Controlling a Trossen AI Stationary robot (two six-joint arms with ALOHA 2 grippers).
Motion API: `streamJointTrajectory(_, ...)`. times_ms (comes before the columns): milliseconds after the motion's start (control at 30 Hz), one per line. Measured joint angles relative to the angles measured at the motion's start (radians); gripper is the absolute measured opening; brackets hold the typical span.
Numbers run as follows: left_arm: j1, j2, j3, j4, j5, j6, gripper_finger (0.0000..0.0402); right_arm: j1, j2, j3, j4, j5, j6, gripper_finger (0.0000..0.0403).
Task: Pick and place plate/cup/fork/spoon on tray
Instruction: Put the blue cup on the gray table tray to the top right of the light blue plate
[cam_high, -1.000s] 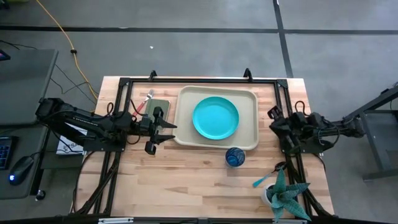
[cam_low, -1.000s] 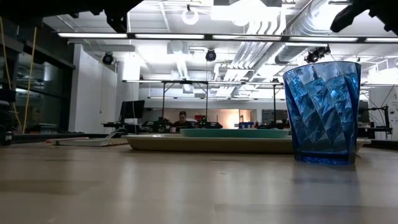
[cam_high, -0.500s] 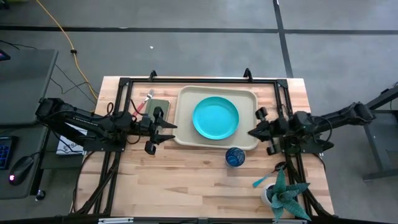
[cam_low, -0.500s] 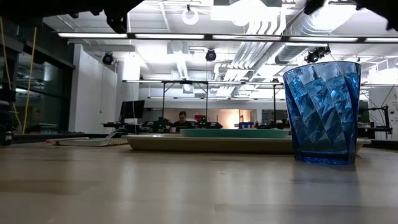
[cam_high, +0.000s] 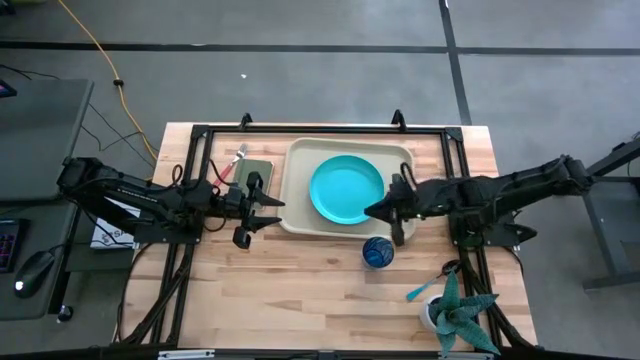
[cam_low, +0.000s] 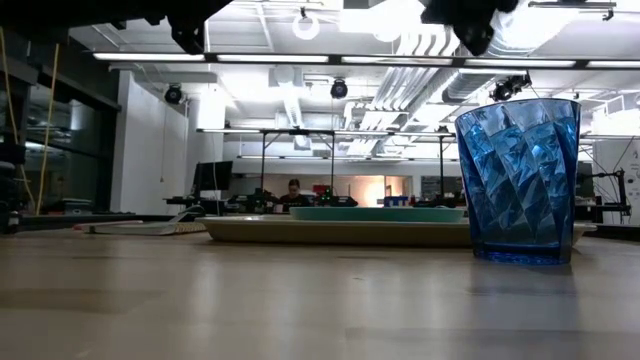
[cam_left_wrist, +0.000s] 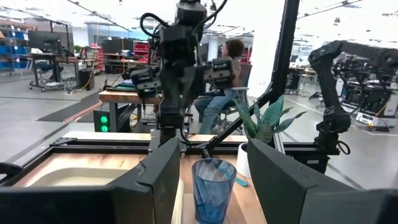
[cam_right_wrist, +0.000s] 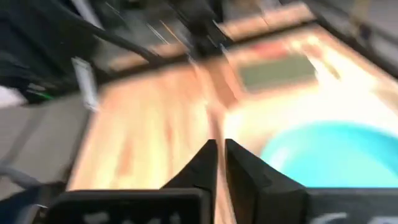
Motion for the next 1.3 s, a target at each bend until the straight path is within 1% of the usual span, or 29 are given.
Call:
streamJointTrajectory(100, 0.000, 0.000, 0.000, -0.001, 0.000, 0.000, 0.0168, 0.010, 0.073, 0.091, -0.235, 0.059, 0.112, 0.0071)
streamJointTrajectory(200, 0.000, 0.000, 0.000, -0.003, 0.000, 0.000, 0.0168, 0.019, 0.142, 0.159, -0.413, 0.067, 0.218, 0.0116)
streamJointTrajectory(300, 0.000, 0.000, 0.000, -0.004, 0.000, 0.000, 0.0168, 0.027, 0.205, 0.195, -0.520, 0.015, 0.302, 0.0155)
streamJointTrajectory(367, 0.000, 0.000, 0.000, -0.004, 0.000, 0.000, 0.0168, 0.032, 0.240, 0.203, -0.547, -0.033, 0.336, 0.0175)
streamJointTrajectory(467, 0.000, 0.000, 0.000, -0.004, 0.000, 0.000, 0.0168, 0.042, 0.289, 0.203, -0.572, -0.087, 0.358, 0.0194)
streamJointTrajectory(567, 0.000, 0.000, 0.000, -0.004, 0.000, 0.000, 0.0168, 0.049, 0.333, 0.203, -0.579, -0.116, 0.356, 0.0199)
streamJointTrajectory(667, 0.000, 0.000, 0.000, -0.004, 0.000, 0.000, 0.0168, 0.051, 0.369, 0.203, -0.580, -0.119, 0.341, 0.0200)
streamJointTrajectory(867, 0.000, 0.000, 0.000, -0.004, 0.000, 0.001, 0.0168, 0.051, 0.406, 0.203, -0.624, -0.133, 0.332, 0.0200)
streamJointTrajectory(1067, 0.000, 0.000, 0.000, -0.004, 0.000, 0.001, 0.0168, 0.053, 0.442, 0.203, -0.631, -0.187, 0.330, 0.0200)
streamJointTrajectory(1300, 0.000, 0.000, 0.000, -0.004, 0.000, 0.001, 0.0168, 0.053, 0.488, 0.203, -0.635, -0.202, 0.312, 0.0199)
